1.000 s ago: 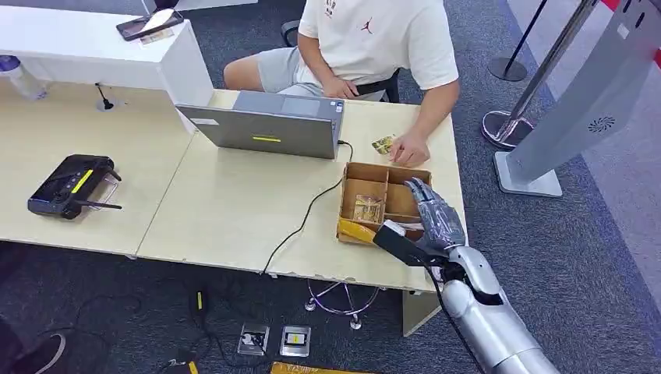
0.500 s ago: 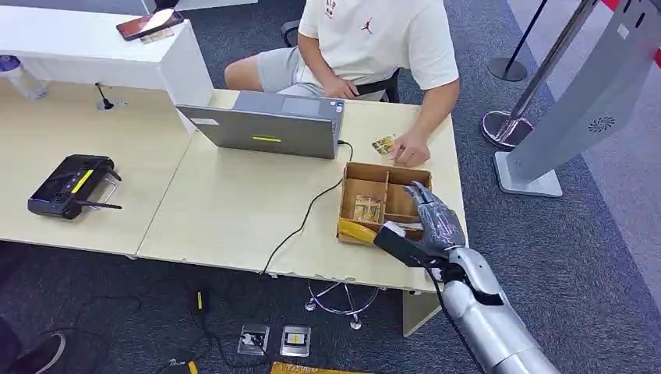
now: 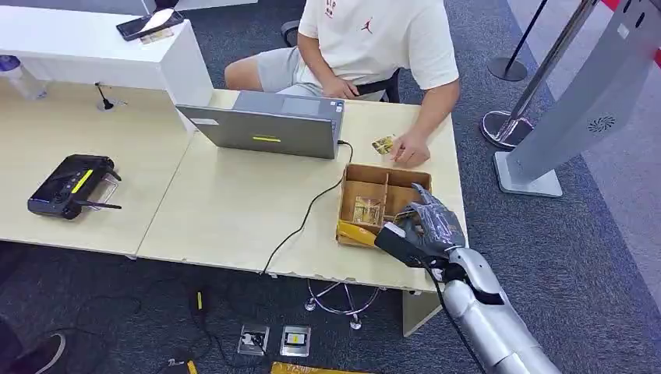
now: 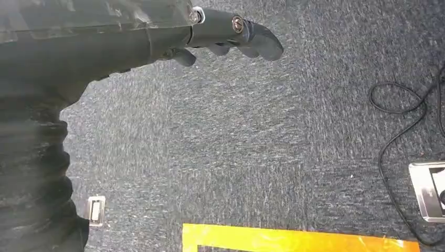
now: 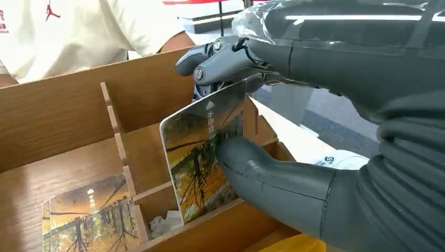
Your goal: Pass the card to the sensor for recognition and then transmit it.
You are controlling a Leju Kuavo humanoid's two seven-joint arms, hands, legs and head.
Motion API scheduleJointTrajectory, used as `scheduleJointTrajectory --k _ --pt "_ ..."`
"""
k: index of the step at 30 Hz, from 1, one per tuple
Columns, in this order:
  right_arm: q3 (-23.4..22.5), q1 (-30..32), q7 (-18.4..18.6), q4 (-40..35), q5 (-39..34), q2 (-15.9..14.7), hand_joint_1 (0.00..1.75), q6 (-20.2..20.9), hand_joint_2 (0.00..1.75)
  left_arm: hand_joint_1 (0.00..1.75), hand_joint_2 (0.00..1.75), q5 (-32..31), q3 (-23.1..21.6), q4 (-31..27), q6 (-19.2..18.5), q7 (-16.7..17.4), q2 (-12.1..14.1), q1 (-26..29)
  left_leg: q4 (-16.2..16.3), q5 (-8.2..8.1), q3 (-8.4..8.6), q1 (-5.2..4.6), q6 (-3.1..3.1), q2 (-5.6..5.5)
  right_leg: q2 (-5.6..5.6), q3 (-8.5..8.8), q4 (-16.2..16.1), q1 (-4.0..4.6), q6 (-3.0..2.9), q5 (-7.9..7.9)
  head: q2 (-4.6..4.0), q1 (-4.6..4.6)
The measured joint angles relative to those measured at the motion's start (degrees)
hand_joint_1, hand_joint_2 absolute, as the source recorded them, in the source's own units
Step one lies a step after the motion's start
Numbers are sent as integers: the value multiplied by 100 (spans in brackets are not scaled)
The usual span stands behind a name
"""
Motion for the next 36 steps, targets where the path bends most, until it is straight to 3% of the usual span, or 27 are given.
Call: scheduleJointTrajectory --k 10,20,36 --pt "0 -7 -28 48 -115 2 175 -102 175 0 175 -28 0 0 4 -20 0 0 0 0 0 0 0 0 -1 0 0 0 0 0 0 0" --pt "-74 -168 -63 -162 -467 -11 169 -476 175 0 175 -98 -98 0 4 -101 2 1 1 1 1 0 0 2 3 -2 0 0 0 3 0 0" --pt "-621 -991 -90 -1209 -592 -306 175 -157 175 0 175 -166 -155 0 4 -179 2 3 1 2 1 0 -2 6 11 -2 0 -1 0 4 0 0"
